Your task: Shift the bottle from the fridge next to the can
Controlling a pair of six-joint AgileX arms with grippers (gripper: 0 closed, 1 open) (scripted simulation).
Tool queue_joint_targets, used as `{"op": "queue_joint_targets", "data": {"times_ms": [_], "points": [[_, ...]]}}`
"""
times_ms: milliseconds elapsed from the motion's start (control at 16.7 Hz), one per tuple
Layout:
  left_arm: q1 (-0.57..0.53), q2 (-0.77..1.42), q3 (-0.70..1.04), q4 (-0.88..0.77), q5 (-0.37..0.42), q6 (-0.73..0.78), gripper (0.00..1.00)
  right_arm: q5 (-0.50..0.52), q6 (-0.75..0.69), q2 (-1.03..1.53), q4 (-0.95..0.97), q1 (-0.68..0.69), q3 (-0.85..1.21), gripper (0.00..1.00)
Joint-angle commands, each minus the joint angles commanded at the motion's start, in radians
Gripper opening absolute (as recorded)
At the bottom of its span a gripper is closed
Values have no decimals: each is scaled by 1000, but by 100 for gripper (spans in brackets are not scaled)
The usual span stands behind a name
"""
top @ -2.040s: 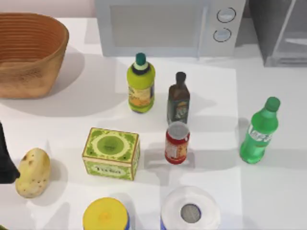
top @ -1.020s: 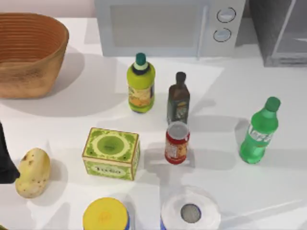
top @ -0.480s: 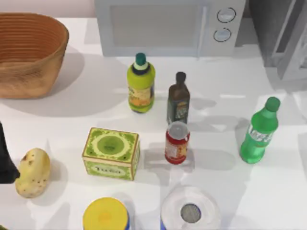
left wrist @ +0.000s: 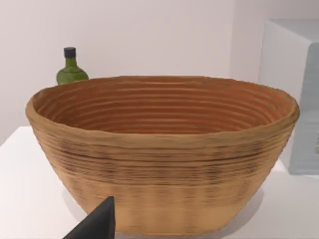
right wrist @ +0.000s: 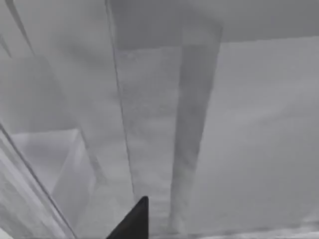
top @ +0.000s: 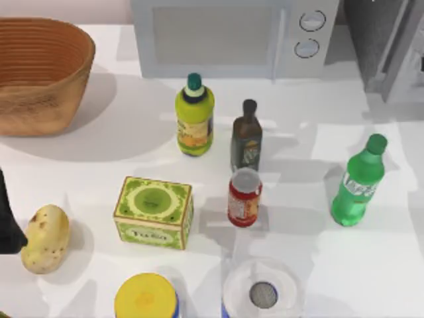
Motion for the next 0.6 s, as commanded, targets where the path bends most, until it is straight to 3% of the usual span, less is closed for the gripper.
{"op": "queue_joint_targets", "data": {"times_ms": [600], "points": [[0,0,0,0,0,0,100,5,1,306,-78,1,384,100]]}}
